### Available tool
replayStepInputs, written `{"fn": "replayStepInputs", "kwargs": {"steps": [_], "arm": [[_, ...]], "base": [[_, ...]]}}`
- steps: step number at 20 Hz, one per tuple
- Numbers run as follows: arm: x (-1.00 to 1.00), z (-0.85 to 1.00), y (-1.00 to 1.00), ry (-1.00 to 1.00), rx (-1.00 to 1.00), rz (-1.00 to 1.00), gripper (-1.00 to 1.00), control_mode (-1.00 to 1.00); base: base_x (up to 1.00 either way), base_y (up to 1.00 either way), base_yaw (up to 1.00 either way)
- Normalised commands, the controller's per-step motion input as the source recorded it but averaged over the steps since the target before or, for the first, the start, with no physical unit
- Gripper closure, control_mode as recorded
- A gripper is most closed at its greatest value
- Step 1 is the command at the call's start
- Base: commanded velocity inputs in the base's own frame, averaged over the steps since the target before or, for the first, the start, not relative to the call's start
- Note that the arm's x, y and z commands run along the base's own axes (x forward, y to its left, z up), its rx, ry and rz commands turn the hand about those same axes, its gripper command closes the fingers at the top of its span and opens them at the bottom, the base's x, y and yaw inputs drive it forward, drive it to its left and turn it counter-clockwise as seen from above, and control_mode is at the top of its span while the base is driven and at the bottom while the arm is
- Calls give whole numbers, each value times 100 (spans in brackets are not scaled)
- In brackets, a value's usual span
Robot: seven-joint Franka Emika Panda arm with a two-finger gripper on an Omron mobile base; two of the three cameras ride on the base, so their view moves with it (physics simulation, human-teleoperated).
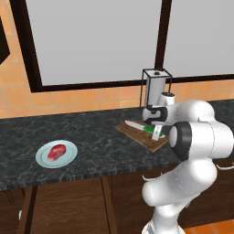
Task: Pick up the knife from the drawer and place it on the cutting board. Then place the meat from the plate to the cutting board.
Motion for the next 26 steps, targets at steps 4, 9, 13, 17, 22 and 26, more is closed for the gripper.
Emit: {"fn": "replayStepInputs", "kwargs": {"steps": [4,9,13,17,22,26], "arm": [[33,-13,-8,-5,0,-8,100,-100],[43,-4,-18,-1,0,-14,100,-100],[19,-22,-11,0,0,-11,100,-100],[9,-53,-6,0,0,-6,100,-100],[0,-16,0,0,0,-2,-100,-100],[0,3,0,0,0,0,-100,-100]], "base": [[0,0,0],[0,0,0],[0,0,0],[0,0,0],[0,0,0],[0,0,0]]}}
